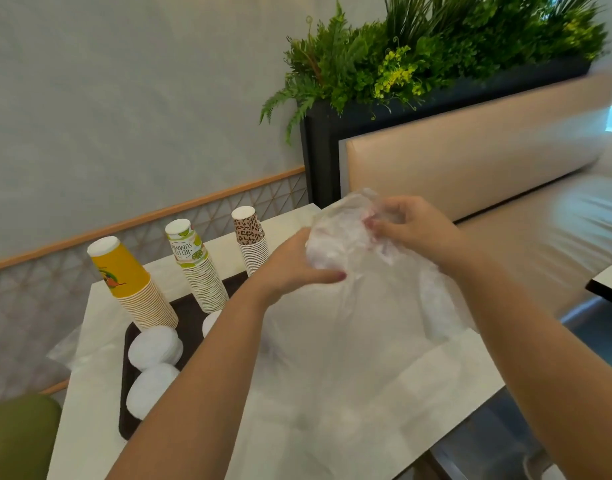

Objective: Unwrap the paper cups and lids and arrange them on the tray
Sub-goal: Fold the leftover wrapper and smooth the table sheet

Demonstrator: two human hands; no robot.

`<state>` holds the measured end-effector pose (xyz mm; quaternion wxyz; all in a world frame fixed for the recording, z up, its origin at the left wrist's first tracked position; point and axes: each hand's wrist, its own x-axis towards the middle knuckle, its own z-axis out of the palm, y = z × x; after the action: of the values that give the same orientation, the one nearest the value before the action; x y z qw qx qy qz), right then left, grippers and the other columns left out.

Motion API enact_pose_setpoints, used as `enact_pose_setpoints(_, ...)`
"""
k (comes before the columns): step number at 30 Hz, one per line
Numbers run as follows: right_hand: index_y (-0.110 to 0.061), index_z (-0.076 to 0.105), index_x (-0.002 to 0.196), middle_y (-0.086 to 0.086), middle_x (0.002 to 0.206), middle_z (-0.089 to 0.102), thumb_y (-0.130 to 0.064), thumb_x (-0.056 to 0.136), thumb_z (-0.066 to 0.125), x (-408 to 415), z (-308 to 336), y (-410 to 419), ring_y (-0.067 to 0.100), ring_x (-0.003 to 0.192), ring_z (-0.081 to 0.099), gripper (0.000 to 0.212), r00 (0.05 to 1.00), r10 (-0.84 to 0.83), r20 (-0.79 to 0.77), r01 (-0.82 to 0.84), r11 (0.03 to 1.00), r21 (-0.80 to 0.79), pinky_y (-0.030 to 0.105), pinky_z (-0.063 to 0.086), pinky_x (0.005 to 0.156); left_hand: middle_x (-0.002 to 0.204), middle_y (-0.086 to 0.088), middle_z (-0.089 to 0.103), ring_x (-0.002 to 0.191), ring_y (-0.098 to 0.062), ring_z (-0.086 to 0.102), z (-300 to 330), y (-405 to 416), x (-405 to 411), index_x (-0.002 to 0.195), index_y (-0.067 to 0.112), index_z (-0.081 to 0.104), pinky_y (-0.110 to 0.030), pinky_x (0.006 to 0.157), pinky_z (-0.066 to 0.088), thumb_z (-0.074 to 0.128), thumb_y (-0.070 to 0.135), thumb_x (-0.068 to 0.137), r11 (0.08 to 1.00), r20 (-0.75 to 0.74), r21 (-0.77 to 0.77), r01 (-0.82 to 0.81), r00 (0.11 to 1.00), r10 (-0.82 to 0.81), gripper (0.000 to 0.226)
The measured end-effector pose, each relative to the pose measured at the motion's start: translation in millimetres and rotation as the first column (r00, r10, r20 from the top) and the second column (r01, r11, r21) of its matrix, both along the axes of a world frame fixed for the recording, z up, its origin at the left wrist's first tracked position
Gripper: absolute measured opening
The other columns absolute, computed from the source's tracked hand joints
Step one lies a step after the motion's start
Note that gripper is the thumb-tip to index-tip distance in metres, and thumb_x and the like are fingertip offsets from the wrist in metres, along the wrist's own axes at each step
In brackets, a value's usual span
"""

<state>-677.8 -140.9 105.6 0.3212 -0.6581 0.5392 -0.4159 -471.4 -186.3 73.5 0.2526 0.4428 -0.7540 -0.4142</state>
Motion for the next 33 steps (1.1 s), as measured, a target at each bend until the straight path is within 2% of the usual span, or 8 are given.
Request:
enact_pose_setpoints(4, -0.017, 0.068, 0.097, -0.004, 0.081, 0.069, -0.025, 0.091, 0.061, -25, -10, -4, 0.004, 0.068, 0.065, 0.011, 0.994, -0.097, 0.043, 0.097, 0.995, 0.001, 0.021, 0.049, 0.066, 0.093, -0.009, 0.072, 0.093, -0.024, 0.066, -23, 5, 13, 0.094, 0.009, 0.072, -0.036, 0.087, 0.049, 0.076, 0.020, 0.078, 0.998, 0.120, 0.066, 0.007, 0.993, -0.015, 0.019)
enact_pose_setpoints(7, -0.014, 0.065, 0.084, -0.012, 0.051, 0.059, -0.016, 0.092, 0.060, -46, -24, -8, -0.004, 0.043, 0.052, 0.009, 0.989, -0.136, 0.053, 0.137, 0.991, -0.005, 0.009, 0.038, 0.045, 0.096, -0.009, 0.073, 0.097, -0.024, 0.066, -39, 8, 31, 0.094, 0.009, 0.073, -0.042, 0.097, 0.046, 0.076, 0.035, 0.077, 0.978, 0.050, 0.207, -0.021, 0.999, 0.011, 0.032)
enact_pose_setpoints(11, -0.011, 0.067, 0.090, -0.017, 0.039, 0.050, -0.006, 0.093, 0.056, -72, -57, -16, -0.004, 0.038, 0.044, 0.012, 0.989, -0.143, 0.042, 0.141, 0.988, 0.055, 0.009, 0.032, 0.042, 0.095, -0.016, 0.073, 0.093, -0.034, 0.068, -57, 10, 45, 0.096, 0.004, 0.072, -0.045, 0.093, 0.051, 0.071, 0.039, 0.072, 0.936, -0.028, 0.315, -0.154, 0.985, 0.171, 0.042)
enact_pose_setpoints(17, -0.016, 0.063, 0.076, -0.012, 0.061, 0.063, -0.023, 0.087, 0.067, -92, -129, -32, 0.000, 0.061, 0.058, 0.014, 0.975, -0.174, 0.141, 0.129, 0.951, 0.281, 0.019, 0.042, 0.059, 0.088, -0.013, 0.073, 0.082, -0.025, 0.069, -102, 14, 52, 0.090, 0.007, 0.072, -0.033, 0.078, 0.054, 0.067, 0.031, 0.085, 0.919, 0.027, 0.295, -0.263, 0.963, 0.267, 0.025)
enact_pose_setpoints(23, -0.018, 0.068, 0.082, -0.011, 0.093, 0.067, 0.005, 0.090, 0.050, -101, -193, -50, 0.008, 0.092, 0.060, 0.030, 0.994, -0.114, -0.001, 0.111, 0.966, 0.232, 0.016, 0.041, 0.082, 0.080, -0.002, 0.063, 0.072, -0.012, 0.057, -154, 9, 60, 0.088, 0.012, 0.066, -0.023, 0.070, 0.045, 0.062, 0.023, 0.091, 0.905, 0.298, 0.240, -0.352, 0.914, 0.276, 0.012)
enact_pose_setpoints(28, -0.013, 0.070, 0.088, -0.009, 0.095, 0.068, 0.005, 0.090, 0.050, -102, -232, -63, 0.002, 0.086, 0.058, 0.027, 0.985, -0.145, -0.088, 0.164, 0.950, 0.267, 0.004, 0.038, 0.068, 0.083, 0.002, 0.062, 0.077, -0.015, 0.057, -193, 13, 52, 0.090, 0.012, 0.062, -0.018, 0.064, 0.041, 0.065, 0.020, 0.088, 0.853, 0.359, 0.095, -0.513, 0.817, 0.451, 0.008)
enact_pose_setpoints(31, -0.015, 0.071, 0.091, -0.011, 0.093, 0.067, 0.002, 0.091, 0.051, -104, -250, -66, -0.011, 0.062, 0.054, 0.026, 0.971, -0.186, -0.151, 0.219, 0.946, 0.238, 0.005, 0.038, 0.060, 0.078, 0.007, 0.058, 0.080, -0.018, 0.057, -206, 16, 43, 0.088, 0.016, 0.058, -0.015, 0.065, 0.040, 0.066, 0.016, 0.086, 0.824, 0.366, -0.002, -0.567, 0.766, 0.528, 0.008)
enact_pose_setpoints(33, -0.020, 0.070, 0.093, -0.012, 0.091, 0.066, -0.001, 0.091, 0.052, -106, -260, -67, -0.003, 0.047, 0.047, 0.027, 0.962, -0.216, -0.168, 0.252, 0.940, 0.232, 0.008, 0.037, 0.054, 0.085, 0.006, 0.061, 0.087, -0.021, 0.060, -211, 21, 36, 0.092, 0.018, 0.058, -0.026, 0.077, 0.046, 0.068, 0.013, 0.084, 0.789, 0.382, -0.099, -0.606, 0.710, 0.592, 0.014)
